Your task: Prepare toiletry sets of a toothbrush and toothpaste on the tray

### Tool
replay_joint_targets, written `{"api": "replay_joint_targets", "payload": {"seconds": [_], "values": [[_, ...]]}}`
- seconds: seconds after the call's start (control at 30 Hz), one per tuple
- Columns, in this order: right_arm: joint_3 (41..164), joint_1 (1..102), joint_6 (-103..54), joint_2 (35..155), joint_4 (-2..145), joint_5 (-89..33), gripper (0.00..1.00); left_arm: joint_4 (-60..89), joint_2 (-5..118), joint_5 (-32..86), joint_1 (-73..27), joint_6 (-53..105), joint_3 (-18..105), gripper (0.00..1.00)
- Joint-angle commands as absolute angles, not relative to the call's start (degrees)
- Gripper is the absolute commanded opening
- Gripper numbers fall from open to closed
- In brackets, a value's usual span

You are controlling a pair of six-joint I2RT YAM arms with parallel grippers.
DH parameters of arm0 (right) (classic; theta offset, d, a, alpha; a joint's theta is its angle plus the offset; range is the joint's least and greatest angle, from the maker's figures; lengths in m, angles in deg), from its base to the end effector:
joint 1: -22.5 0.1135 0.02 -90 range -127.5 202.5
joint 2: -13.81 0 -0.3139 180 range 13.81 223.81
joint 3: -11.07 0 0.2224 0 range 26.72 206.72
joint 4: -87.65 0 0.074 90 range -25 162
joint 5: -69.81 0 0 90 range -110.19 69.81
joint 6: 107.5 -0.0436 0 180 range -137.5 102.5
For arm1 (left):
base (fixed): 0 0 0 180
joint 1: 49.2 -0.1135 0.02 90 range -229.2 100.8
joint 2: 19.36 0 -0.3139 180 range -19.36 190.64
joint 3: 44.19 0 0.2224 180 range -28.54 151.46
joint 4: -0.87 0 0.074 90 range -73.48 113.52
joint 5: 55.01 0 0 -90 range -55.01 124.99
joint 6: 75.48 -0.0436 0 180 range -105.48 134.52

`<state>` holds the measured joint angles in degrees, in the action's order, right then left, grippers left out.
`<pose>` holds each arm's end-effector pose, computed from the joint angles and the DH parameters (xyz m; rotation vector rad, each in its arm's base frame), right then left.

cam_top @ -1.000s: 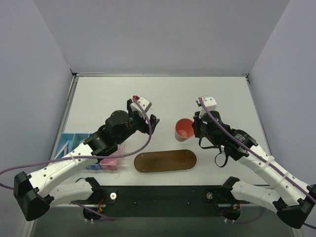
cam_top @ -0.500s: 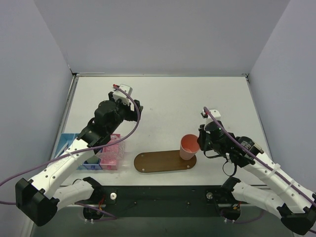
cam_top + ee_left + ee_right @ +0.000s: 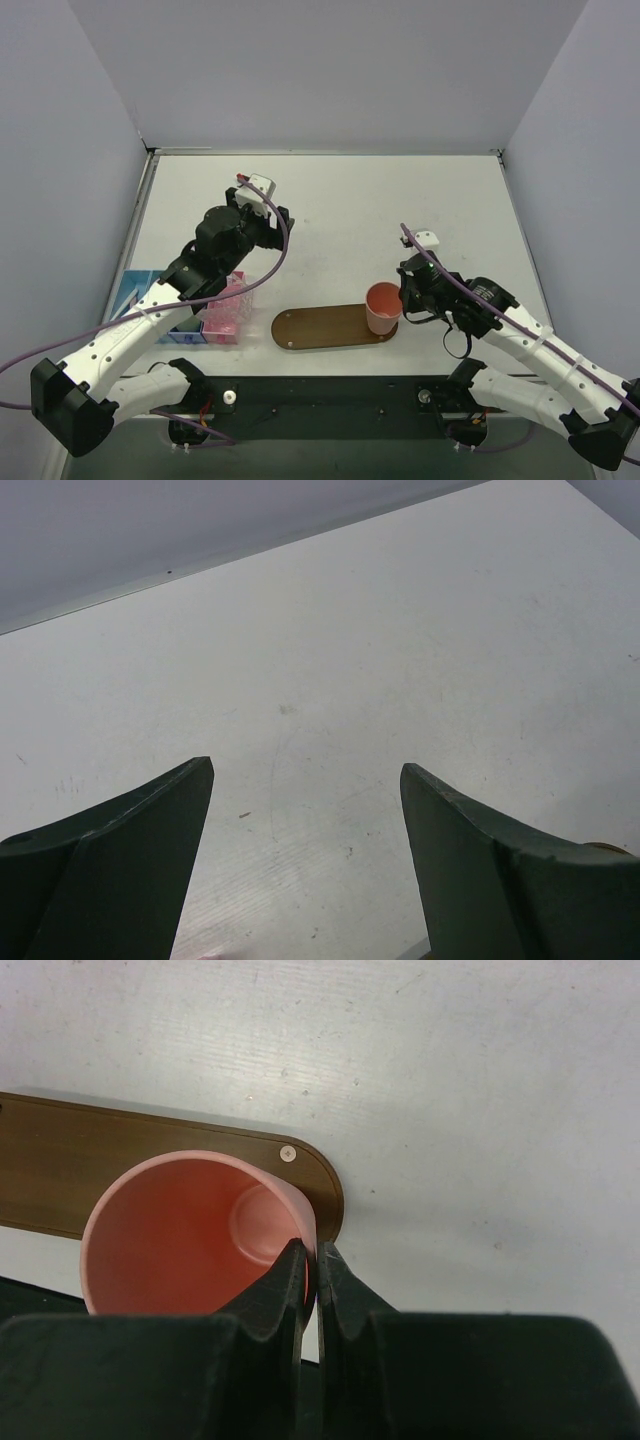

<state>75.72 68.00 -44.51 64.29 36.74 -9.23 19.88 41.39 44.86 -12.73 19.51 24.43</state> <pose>0.0967 0.0865 0.3402 -0.2536 2.2286 0.4910 0.1666 -0.1139 0.3952 0.3598 1.7405 -0.3728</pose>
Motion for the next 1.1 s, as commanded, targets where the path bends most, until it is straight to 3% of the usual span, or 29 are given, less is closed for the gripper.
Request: {"api": "replay_joint_targets", "payload": {"seconds": [0.0,1.07], "values": [[74.1,68.6,-44.8,64.3,37.8,-6.0,0.00,19.0,40.7,45.4,-12.3,18.6,26.8,0.86],[72.0,68.9,-44.2,64.4,38.3,-5.3,0.00,19.0,41.1,45.5,-11.8,17.9,26.7,0.86]]}}
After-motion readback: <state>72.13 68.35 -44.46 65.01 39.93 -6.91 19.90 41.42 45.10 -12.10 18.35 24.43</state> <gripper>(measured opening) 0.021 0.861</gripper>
